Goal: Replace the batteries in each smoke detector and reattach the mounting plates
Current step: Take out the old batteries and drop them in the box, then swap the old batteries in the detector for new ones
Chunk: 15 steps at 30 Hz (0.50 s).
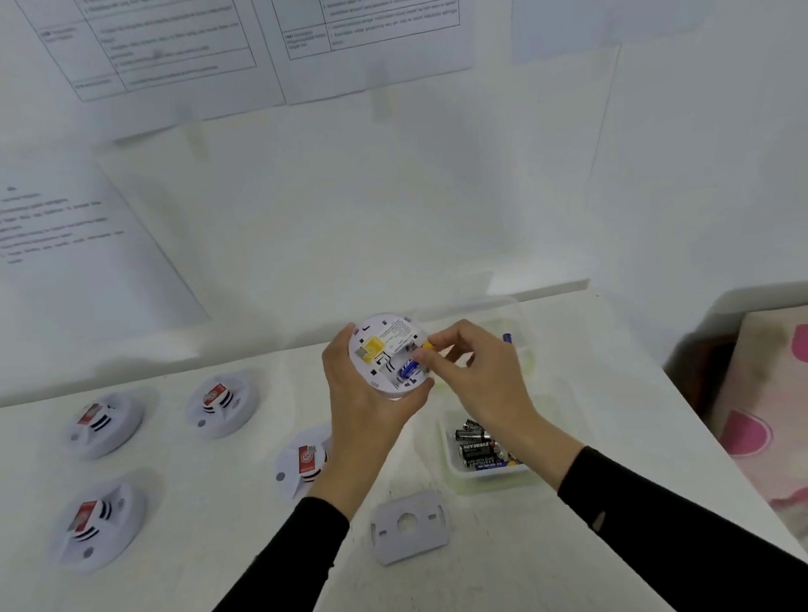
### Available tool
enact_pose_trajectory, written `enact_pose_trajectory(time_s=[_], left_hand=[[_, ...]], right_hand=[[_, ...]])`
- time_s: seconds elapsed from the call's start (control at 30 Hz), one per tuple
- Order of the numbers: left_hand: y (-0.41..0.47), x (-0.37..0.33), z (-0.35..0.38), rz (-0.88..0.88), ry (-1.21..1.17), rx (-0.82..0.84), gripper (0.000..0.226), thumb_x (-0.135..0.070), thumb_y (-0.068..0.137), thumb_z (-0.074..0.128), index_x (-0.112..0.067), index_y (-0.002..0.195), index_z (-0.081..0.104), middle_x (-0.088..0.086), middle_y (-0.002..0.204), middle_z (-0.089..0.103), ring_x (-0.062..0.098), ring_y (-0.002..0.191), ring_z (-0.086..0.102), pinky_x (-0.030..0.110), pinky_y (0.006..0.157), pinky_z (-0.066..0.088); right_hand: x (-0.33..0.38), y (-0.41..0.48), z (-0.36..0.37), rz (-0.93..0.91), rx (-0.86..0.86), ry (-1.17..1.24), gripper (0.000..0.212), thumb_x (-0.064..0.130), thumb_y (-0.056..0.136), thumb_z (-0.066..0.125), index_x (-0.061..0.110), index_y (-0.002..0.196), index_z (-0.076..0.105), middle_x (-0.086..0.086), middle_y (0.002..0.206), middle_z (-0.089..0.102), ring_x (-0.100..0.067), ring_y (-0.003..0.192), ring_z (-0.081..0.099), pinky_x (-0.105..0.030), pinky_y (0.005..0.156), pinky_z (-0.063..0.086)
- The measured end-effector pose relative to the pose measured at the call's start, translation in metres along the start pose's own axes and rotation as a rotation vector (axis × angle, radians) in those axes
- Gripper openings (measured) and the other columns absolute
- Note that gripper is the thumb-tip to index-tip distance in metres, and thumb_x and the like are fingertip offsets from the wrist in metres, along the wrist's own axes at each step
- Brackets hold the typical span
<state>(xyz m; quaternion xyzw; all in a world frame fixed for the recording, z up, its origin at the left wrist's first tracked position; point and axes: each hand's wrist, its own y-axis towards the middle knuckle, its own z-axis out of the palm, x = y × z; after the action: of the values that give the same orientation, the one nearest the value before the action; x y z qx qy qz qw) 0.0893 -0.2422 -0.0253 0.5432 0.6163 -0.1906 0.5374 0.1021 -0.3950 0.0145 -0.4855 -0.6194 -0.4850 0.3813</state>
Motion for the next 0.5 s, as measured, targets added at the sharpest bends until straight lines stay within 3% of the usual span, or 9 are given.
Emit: enact_pose_trajectory(time_s=[0.07,0.13,0.2,0.3,0.4,0.5], left_hand=[[-0.003,-0.005,0.001,0.030,-0.007,-0.030,0.098,-0.013,0.055,0.097,0.000,0.135,0.042,0.010,0.131,0.046,-0.009,0.120,0.048,0.009,0.089,0.047],[-0.006,-0.008,0.002,0.066,-0.014,-0.038,0.099,-0.006,0.055,0.096,0.002,0.136,0.040,0.008,0.130,0.041,-0.022,0.116,0.040,-0.001,0.088,0.038],[-0.007,-0.009,0.003,0.058,-0.030,-0.049,0.100,-0.005,0.054,0.096,0.000,0.136,0.039,0.004,0.129,0.039,-0.024,0.114,0.039,-0.001,0.087,0.038],[-0.008,-0.011,0.001,0.053,-0.029,-0.056,0.101,-0.008,0.053,0.097,-0.006,0.136,0.039,-0.001,0.127,0.039,-0.021,0.115,0.041,0.000,0.087,0.039],[-0.008,-0.010,-0.003,0.094,-0.007,-0.001,0.105,-0.013,0.052,0.098,-0.013,0.137,0.038,0.001,0.131,0.040,-0.005,0.122,0.046,0.008,0.092,0.044],[-0.005,-0.009,-0.007,0.122,-0.009,0.056,0.107,-0.021,0.050,0.099,-0.015,0.138,0.038,0.002,0.134,0.043,0.009,0.123,0.049,0.013,0.096,0.047]], right_hand=[[-0.003,0.001,0.003,-0.031,-0.006,-0.068,0.016,0.033,0.081,0.076,0.018,0.086,0.071,0.009,0.094,0.061,-0.007,0.084,0.056,-0.006,0.070,0.039],[-0.007,0.002,0.004,-0.124,-0.009,-0.130,0.015,0.032,0.087,0.070,0.018,0.087,0.072,0.010,0.093,0.059,-0.009,0.090,0.057,-0.011,0.077,0.043],[-0.008,0.003,0.005,-0.210,0.014,-0.181,0.019,0.028,0.094,0.061,0.014,0.091,0.073,0.007,0.096,0.061,-0.008,0.092,0.059,-0.020,0.081,0.048],[-0.004,0.005,0.001,-0.220,0.109,-0.189,0.022,0.024,0.096,0.057,0.009,0.095,0.073,0.003,0.104,0.064,-0.007,0.091,0.062,-0.019,0.080,0.050],[0.001,0.022,-0.013,0.029,0.249,-0.103,0.013,0.024,0.084,0.074,0.014,0.085,0.065,-0.002,0.099,0.069,-0.017,0.081,0.069,-0.031,0.076,0.054],[0.013,0.044,-0.034,0.350,0.438,0.098,0.045,0.020,0.072,0.084,0.014,0.103,0.053,-0.009,0.103,0.070,-0.020,0.077,0.070,-0.033,0.077,0.055]])
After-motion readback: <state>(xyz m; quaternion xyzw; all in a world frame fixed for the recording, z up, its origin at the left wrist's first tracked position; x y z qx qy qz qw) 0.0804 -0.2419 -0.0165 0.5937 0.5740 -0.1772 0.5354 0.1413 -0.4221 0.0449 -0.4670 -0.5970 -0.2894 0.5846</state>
